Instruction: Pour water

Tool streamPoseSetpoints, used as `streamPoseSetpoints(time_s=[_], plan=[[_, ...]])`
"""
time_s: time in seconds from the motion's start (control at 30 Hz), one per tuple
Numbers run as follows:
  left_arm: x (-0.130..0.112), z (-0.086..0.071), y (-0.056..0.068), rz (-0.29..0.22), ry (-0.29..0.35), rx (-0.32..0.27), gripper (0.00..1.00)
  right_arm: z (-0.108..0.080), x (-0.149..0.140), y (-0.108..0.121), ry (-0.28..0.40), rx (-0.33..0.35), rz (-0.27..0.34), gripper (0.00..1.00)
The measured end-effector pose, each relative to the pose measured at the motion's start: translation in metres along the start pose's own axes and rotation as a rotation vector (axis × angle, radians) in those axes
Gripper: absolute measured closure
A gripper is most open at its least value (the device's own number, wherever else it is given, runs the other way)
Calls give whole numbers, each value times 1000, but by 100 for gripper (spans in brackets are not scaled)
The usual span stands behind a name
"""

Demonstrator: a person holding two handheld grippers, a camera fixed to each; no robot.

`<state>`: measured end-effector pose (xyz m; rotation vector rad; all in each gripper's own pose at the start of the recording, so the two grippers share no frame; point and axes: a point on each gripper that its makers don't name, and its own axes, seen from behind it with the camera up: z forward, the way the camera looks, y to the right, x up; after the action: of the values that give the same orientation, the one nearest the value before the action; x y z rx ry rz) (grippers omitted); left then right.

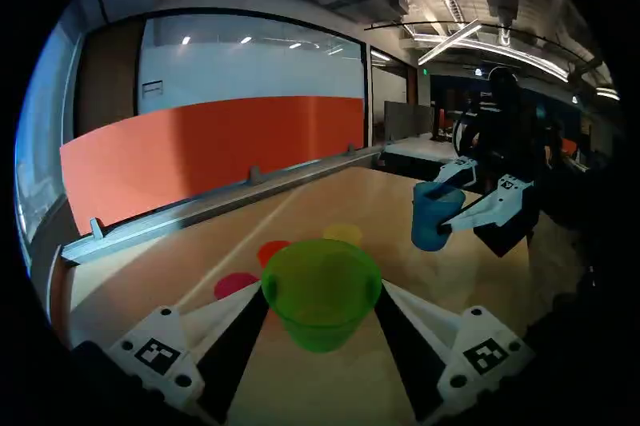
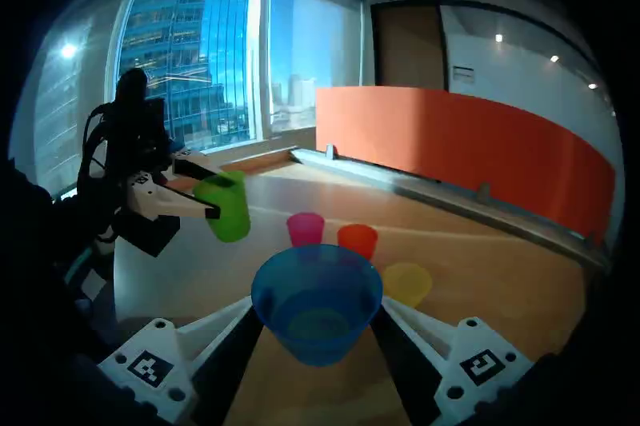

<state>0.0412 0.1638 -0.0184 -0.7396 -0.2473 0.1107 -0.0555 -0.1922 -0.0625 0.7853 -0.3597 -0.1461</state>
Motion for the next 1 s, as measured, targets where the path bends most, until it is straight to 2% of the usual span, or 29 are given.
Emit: streamPoseSetpoints(time_s=[0.4,0.67,0.87,1.0], plan=[[44,-28,18,-5,115,-15,13,-15,31,-6,84,-13,-3,12],[68,-34,23,1,174,-16,13,-23,48,-2,127,-31,-18,12],[77,-36,29,10,200,-17,13,-27,55,-2,144,-34,-28,12],[81,-37,32,-4,215,-24,13,-28,57,-3,154,-33,-32,12]])
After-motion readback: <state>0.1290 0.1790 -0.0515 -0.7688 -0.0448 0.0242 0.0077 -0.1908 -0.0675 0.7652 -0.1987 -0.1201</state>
